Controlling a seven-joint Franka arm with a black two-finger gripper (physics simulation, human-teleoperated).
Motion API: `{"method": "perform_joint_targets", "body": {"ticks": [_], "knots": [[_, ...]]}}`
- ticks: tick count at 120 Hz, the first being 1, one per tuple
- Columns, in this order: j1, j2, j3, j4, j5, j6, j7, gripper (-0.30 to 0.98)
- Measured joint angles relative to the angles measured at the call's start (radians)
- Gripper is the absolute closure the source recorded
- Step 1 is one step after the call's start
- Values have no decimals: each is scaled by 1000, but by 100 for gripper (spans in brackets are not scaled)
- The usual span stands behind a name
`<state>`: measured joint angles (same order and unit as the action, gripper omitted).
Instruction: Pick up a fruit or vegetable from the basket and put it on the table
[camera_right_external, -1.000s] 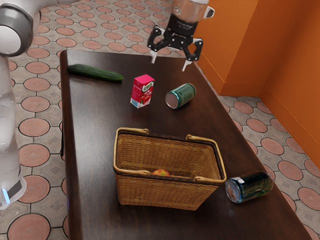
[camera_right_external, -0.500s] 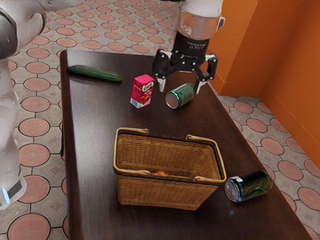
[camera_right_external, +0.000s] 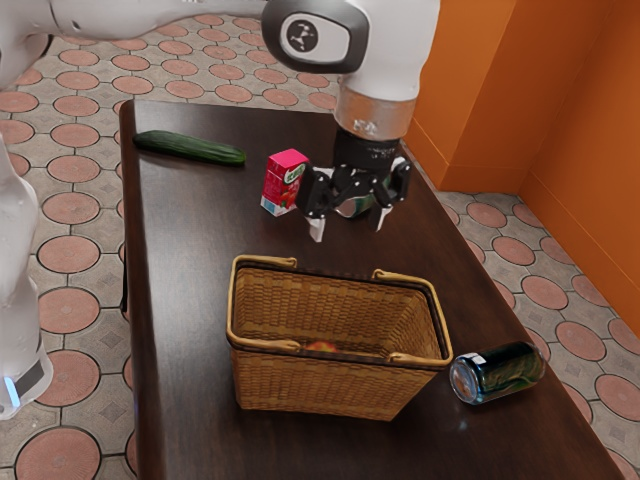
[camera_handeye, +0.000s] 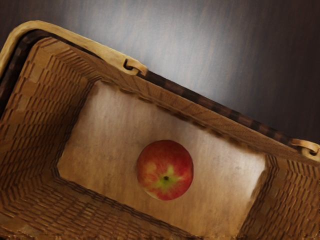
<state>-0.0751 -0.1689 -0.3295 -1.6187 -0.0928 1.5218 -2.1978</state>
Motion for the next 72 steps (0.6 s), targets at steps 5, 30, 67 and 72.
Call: {"method": "perform_joint_targets", "body": {"ticks": [5,30,67,72], "knots": [[-1,-5,-10,-3,-5,11,-11,0],[0,-13,-27,-58,-25,41,34,0],[-4,-21,-57,-183,-27,93,176,0],[-4,-33,-58,-203,-29,103,191,0]]}}
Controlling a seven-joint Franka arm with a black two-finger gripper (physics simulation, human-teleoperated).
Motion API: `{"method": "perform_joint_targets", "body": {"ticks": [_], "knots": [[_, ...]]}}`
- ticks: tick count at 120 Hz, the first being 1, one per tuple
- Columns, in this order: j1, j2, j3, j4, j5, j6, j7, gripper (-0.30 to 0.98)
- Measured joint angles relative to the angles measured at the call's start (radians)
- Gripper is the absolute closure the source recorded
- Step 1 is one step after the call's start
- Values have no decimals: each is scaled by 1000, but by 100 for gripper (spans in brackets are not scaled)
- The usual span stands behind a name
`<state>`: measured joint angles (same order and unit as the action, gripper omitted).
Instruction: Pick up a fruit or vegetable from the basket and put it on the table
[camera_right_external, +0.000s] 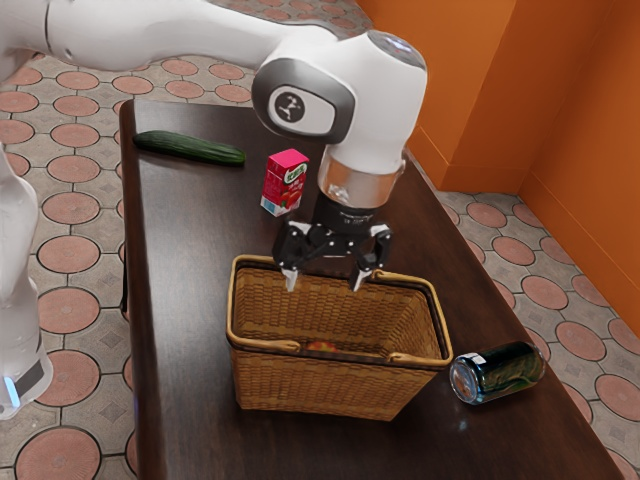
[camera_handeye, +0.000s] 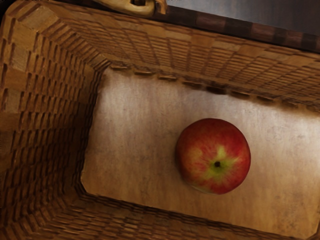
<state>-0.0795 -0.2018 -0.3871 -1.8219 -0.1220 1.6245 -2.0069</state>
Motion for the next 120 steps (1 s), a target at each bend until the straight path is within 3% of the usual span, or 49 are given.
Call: {"method": "perform_joint_targets", "body": {"ticks": [120], "knots": [[92,-22,-35,-168,-28,148,169,0]]}}
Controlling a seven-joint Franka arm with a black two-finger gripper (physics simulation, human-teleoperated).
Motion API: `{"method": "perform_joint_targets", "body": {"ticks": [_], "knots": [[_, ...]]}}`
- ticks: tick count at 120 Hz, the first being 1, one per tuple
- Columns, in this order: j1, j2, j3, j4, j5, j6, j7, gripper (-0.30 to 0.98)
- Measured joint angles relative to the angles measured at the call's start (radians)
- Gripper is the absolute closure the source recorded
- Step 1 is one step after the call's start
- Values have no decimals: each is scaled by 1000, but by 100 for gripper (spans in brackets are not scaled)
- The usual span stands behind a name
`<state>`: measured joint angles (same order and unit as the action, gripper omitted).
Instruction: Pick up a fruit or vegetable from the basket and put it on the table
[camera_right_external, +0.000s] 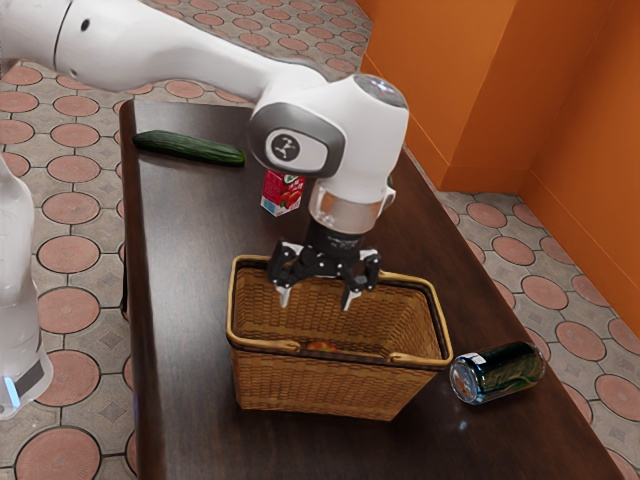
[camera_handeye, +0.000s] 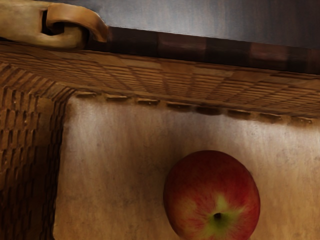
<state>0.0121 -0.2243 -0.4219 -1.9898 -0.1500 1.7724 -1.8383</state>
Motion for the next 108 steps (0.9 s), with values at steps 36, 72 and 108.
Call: {"method": "perform_joint_targets", "body": {"ticks": [36,72,108], "knots": [[-5,44,-1,-19,-7,66,16,0],[-10,58,-2,-64,-37,125,26,0],[-11,57,-2,-93,-51,156,32,0]]}}
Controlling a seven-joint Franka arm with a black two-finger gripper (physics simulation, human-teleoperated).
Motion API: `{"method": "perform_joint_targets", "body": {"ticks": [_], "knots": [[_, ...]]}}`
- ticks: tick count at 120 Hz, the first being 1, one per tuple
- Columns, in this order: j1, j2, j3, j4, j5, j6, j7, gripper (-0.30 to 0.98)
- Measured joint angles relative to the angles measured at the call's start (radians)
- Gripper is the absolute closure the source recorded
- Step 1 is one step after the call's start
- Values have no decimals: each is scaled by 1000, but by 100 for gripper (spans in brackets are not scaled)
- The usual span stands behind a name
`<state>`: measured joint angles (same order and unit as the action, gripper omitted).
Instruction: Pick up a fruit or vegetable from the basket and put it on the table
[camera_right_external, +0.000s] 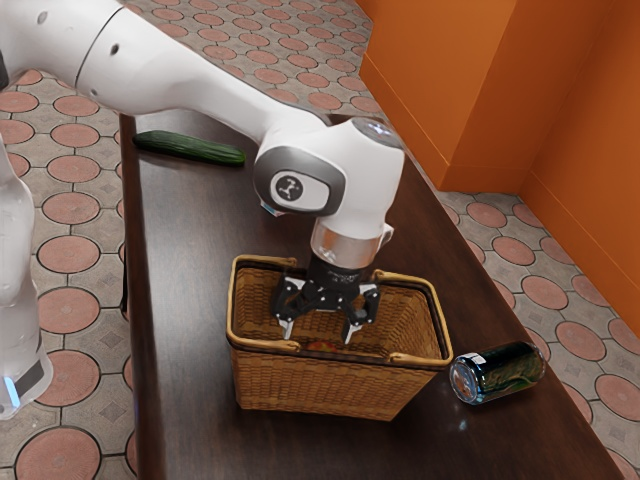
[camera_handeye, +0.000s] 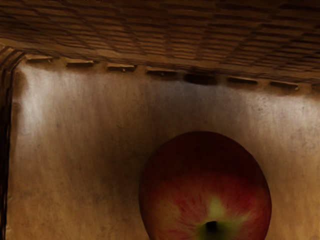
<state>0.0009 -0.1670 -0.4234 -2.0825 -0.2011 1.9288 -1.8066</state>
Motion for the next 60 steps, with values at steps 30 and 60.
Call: {"method": "perform_joint_targets", "body": {"ticks": [30,60], "knots": [[0,3,0,-20,1,15,35,0],[-10,24,-2,-24,1,33,66,0]]}}
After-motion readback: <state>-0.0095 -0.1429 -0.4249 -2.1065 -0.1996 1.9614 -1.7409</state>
